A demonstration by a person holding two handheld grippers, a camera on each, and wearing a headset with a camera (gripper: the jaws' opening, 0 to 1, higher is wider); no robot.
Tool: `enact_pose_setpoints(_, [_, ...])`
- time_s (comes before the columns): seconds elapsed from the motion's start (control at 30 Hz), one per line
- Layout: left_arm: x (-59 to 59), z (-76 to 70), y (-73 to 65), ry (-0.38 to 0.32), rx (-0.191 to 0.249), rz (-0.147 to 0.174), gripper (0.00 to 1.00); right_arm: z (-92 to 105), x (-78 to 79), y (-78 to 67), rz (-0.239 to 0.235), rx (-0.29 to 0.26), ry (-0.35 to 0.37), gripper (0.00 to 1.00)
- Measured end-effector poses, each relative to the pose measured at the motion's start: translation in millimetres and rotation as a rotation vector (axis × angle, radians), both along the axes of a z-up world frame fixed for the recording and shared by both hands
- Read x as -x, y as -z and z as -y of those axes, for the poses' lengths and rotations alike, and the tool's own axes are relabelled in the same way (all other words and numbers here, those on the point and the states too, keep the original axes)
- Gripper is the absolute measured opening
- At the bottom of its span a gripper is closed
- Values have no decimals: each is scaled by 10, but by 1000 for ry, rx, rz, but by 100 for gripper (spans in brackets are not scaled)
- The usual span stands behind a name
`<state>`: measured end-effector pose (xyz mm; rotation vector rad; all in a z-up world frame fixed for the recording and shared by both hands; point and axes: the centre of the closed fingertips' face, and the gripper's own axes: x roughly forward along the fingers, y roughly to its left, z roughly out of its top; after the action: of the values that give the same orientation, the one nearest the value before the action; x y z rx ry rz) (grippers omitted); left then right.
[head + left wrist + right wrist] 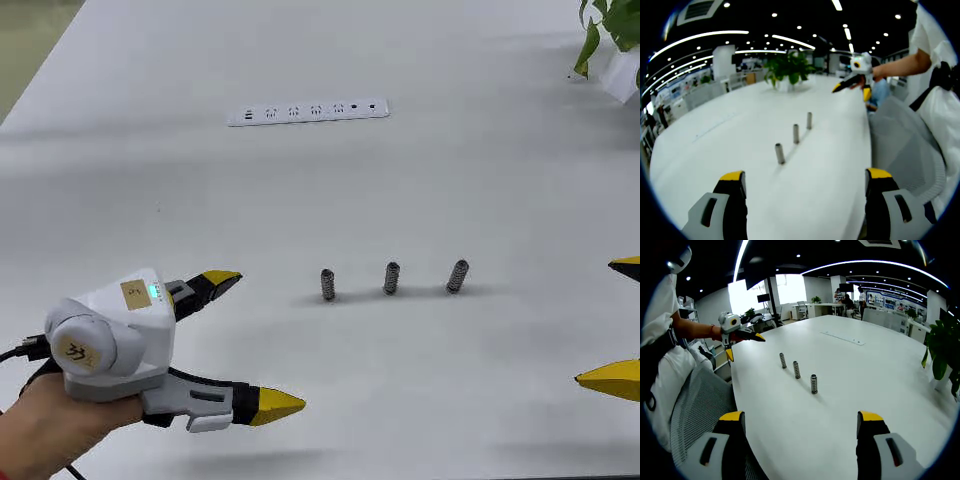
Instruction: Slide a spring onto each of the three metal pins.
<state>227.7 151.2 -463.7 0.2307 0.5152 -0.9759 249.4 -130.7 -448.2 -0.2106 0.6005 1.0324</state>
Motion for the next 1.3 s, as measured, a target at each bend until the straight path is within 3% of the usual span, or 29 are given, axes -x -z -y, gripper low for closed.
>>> enact_pose_setpoints(1.3, [-1, 20, -21, 12, -9, 3, 100, -6, 1, -13, 13, 8, -6, 92])
